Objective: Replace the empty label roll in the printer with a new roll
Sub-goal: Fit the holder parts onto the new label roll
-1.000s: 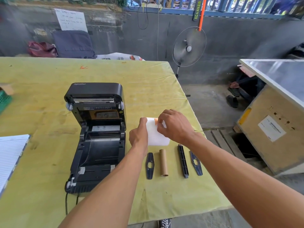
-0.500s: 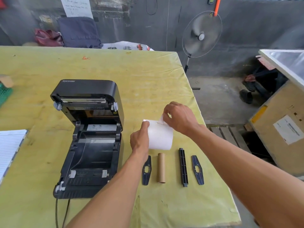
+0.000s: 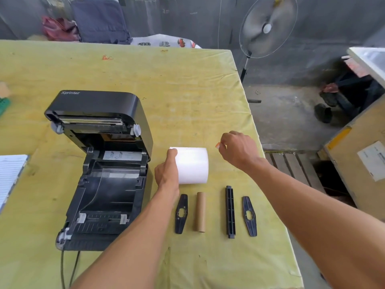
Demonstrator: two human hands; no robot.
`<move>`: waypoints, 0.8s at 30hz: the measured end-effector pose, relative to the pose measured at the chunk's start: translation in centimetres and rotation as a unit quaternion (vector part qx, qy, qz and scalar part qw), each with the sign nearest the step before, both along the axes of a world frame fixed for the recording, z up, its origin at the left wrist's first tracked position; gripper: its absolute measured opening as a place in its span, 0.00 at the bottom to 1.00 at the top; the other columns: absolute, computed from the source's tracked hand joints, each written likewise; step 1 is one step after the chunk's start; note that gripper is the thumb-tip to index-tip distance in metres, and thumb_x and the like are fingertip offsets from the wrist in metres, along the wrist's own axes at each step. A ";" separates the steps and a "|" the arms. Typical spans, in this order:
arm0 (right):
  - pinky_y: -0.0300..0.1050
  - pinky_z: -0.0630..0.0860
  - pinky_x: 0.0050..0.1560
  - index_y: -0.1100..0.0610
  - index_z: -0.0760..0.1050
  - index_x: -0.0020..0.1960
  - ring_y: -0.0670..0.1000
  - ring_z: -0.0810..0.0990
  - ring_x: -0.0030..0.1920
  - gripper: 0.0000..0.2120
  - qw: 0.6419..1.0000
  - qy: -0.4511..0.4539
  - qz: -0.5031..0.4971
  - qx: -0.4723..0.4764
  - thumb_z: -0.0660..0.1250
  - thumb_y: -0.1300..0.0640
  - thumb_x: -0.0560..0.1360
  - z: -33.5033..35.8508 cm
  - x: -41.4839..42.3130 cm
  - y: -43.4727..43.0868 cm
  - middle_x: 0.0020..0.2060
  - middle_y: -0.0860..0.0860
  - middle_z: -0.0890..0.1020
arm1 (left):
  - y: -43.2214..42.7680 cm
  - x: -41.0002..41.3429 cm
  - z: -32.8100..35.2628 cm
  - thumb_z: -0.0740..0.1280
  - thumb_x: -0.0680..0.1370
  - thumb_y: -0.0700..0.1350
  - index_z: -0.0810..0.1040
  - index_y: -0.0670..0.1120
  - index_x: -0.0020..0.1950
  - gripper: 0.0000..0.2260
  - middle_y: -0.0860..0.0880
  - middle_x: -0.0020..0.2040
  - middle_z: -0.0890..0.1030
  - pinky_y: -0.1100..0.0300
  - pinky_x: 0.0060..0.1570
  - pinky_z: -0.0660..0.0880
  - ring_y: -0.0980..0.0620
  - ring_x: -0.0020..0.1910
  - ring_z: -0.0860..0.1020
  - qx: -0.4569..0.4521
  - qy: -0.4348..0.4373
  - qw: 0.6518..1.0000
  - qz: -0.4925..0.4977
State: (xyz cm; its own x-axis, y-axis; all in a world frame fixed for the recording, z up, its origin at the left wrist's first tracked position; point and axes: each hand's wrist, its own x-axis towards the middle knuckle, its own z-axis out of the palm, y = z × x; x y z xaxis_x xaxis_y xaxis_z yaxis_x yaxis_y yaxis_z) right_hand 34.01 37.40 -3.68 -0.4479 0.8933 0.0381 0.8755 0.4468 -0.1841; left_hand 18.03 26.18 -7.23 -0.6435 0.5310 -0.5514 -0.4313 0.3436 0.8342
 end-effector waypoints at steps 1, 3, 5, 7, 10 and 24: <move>0.49 0.77 0.37 0.61 0.81 0.49 0.61 0.80 0.40 0.12 1.000 -0.010 0.004 0.000 0.62 0.55 0.80 -0.6 0.1 0.1 0.46 0.56 0.81 | 0.2 -0.2 0.0 0.68 0.70 0.59 0.73 0.46 0.38 0.16 0.49 0.35 0.78 0.59 0.30 0.67 0.50 0.32 0.76 -0.001 -0.004 1.000 0.004; 0.45 0.72 0.33 0.60 0.81 0.48 0.59 0.78 0.37 0.12 1.000 -0.030 0.010 -0.002 0.61 0.55 0.80 -1.8 0.5 0.1 0.44 0.56 0.81 | 0.6 -0.5 0.0 0.67 0.70 0.60 0.75 0.46 0.39 0.17 0.49 0.34 0.78 0.60 0.29 0.67 0.50 0.31 0.76 -0.006 -0.003 1.000 0.008; 0.43 0.68 0.32 0.61 0.80 0.45 0.58 0.76 0.35 0.13 0.999 -0.049 0.014 -0.007 0.59 0.57 0.80 -3.0 0.8 0.1 0.43 0.55 0.80 | 0.9 -0.7 -0.1 0.67 0.69 0.61 0.76 0.45 0.38 0.18 0.49 0.34 0.79 0.61 0.28 0.67 0.50 0.31 0.77 -0.010 0.000 1.000 0.007; 0.43 0.67 0.32 0.61 0.80 0.43 0.57 0.75 0.34 0.13 0.998 -0.065 0.015 -0.005 0.59 0.58 0.79 -3.9 1.0 0.0 0.41 0.55 0.80 | 1.3 -0.8 -0.2 0.67 0.69 0.60 0.76 0.45 0.39 0.18 0.49 0.34 0.80 0.62 0.28 0.68 0.50 0.31 0.78 -0.007 -0.003 1.000 0.008; 0.44 0.67 0.34 0.61 0.79 0.42 0.56 0.73 0.32 0.11 0.995 -0.096 0.015 0.014 0.60 0.60 0.78 -4.8 1.1 -0.2 0.38 0.53 0.77 | 1.8 -0.8 -0.4 0.67 0.69 0.60 0.76 0.46 0.39 0.17 0.49 0.34 0.80 0.62 0.28 0.68 0.50 0.31 0.78 -0.008 -0.002 1.000 0.014; 0.48 0.65 0.39 0.66 0.78 0.47 0.57 0.68 0.37 0.11 0.992 -0.088 0.040 -0.085 0.58 0.62 0.78 -7.4 1.1 -3.0 0.49 0.58 0.75 | 2.5 -1.2 -1.3 0.68 0.65 0.60 0.75 0.48 0.40 0.17 0.50 0.35 0.80 0.58 0.34 0.72 0.48 0.33 0.79 0.002 -0.041 0.999 0.015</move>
